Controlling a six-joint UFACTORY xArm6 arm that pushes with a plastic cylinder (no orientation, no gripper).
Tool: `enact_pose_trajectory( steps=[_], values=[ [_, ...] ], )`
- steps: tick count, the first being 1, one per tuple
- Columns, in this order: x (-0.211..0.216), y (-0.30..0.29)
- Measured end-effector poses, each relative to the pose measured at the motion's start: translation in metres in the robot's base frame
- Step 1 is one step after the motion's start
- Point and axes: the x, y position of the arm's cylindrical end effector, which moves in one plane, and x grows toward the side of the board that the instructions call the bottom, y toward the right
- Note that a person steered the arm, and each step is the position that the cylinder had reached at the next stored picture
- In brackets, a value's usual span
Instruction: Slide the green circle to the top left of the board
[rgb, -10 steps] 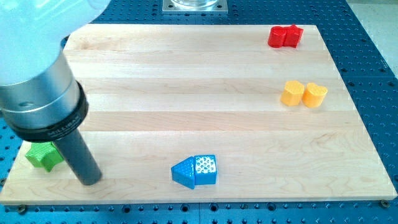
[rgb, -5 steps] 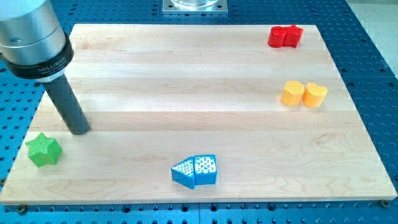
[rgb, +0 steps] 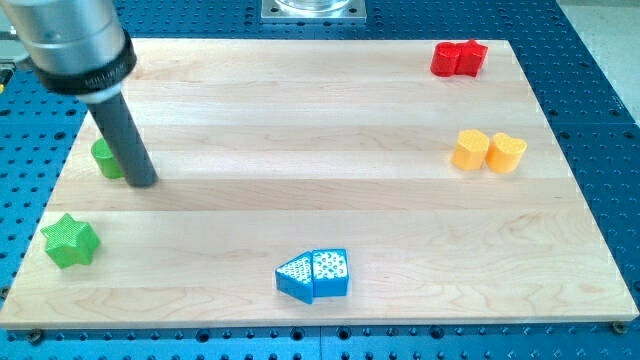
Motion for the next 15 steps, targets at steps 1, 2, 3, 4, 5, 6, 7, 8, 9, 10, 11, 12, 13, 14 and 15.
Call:
enact_pose_trajectory(
  steps=[1, 2, 3, 4, 5, 6, 7, 8, 9, 10, 11, 12, 13, 14, 15],
  values=[
    [-0.05, 0.028],
    [-0.045, 0.057],
    [0.013, 0.033],
    [0.023, -0.039],
    [0.017, -0.076],
    [-0.035, -0.02],
    [-0.037, -0.011],
    [0.005, 0.005],
    [-0.03, 0.057],
    [-0.124, 0.062],
    [-0.109, 0.063],
    [-0.127, 0.042],
    [-0.177, 0.034],
    [-0.168, 0.035],
    [-0.205, 0.054]
  ],
)
